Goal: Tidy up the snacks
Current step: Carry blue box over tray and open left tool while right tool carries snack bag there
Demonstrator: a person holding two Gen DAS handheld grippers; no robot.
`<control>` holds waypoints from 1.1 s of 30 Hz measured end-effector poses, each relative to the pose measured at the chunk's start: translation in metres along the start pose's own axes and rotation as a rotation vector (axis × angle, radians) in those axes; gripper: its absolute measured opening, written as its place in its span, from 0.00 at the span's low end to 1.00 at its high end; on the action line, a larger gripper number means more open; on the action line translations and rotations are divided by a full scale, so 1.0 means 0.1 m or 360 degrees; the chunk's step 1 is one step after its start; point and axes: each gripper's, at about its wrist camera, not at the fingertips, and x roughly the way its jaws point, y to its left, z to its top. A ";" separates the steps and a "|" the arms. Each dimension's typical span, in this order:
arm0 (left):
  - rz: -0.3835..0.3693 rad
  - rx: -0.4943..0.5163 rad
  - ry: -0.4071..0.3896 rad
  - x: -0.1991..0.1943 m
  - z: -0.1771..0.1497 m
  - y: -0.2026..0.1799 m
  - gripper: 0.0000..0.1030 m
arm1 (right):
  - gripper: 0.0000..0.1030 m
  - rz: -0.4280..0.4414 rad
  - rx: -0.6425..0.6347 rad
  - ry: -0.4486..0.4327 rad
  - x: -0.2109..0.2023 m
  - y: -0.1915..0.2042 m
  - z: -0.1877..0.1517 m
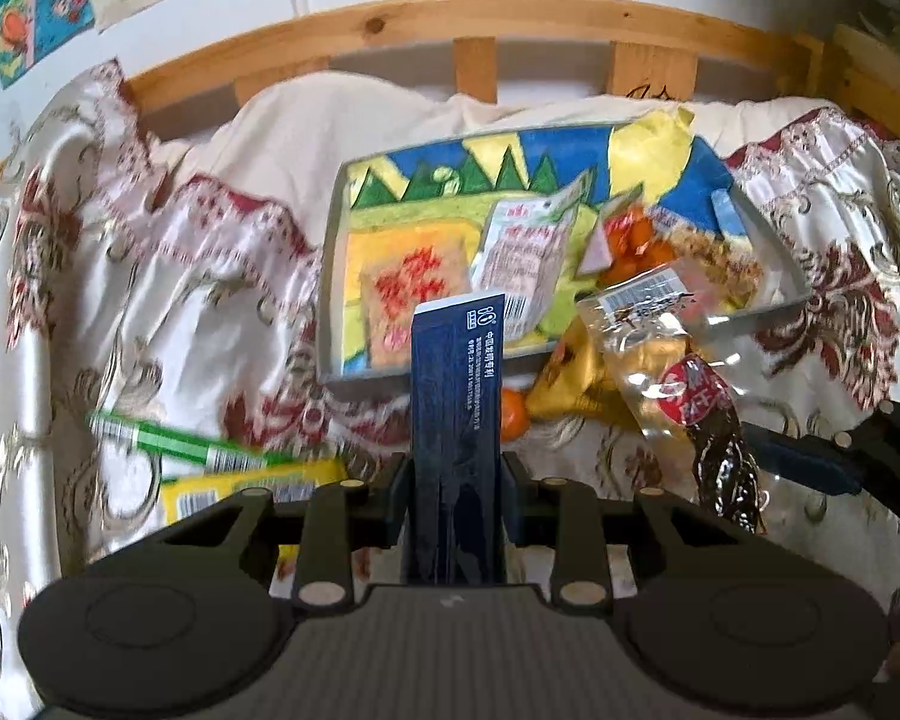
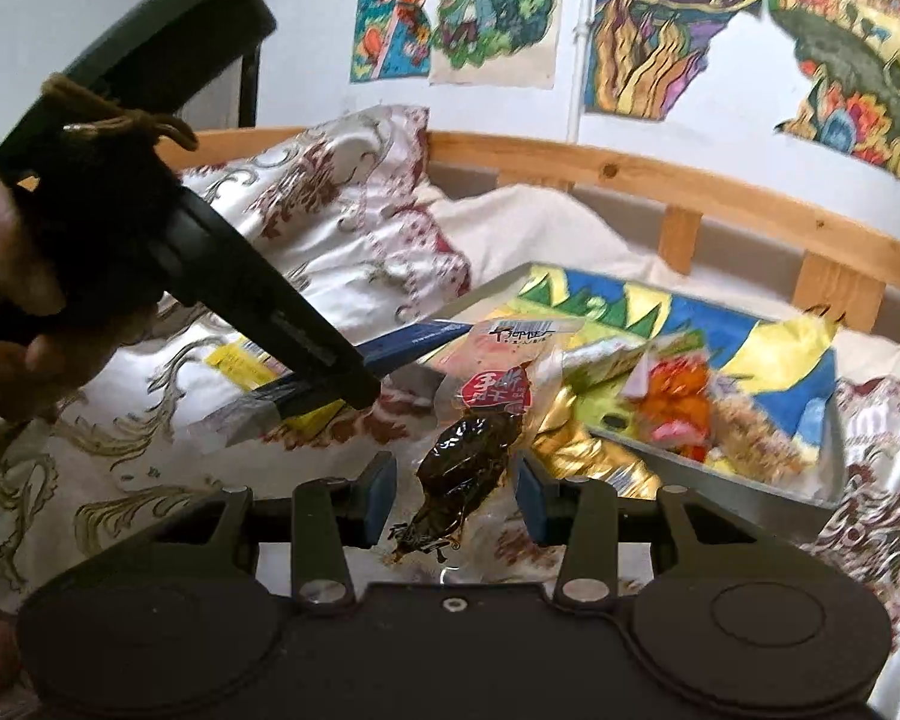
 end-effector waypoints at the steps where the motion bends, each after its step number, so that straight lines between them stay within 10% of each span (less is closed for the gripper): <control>1: 0.0001 -0.0001 -0.0014 0.01 0.06 -0.02 0.33 | 0.43 -0.0018 0.0002 -0.0020 0.00 -0.03 0.01; 19: 0.0086 0.0011 -0.0131 0.68 1.36 -0.30 0.33 | 0.44 -0.0495 0.0093 -0.0269 0.28 -1.16 0.18; 33: 0.0155 0.0007 0.0001 1.49 1.42 -0.35 0.33 | 0.44 -0.0458 0.0292 -0.0135 0.85 -1.76 0.08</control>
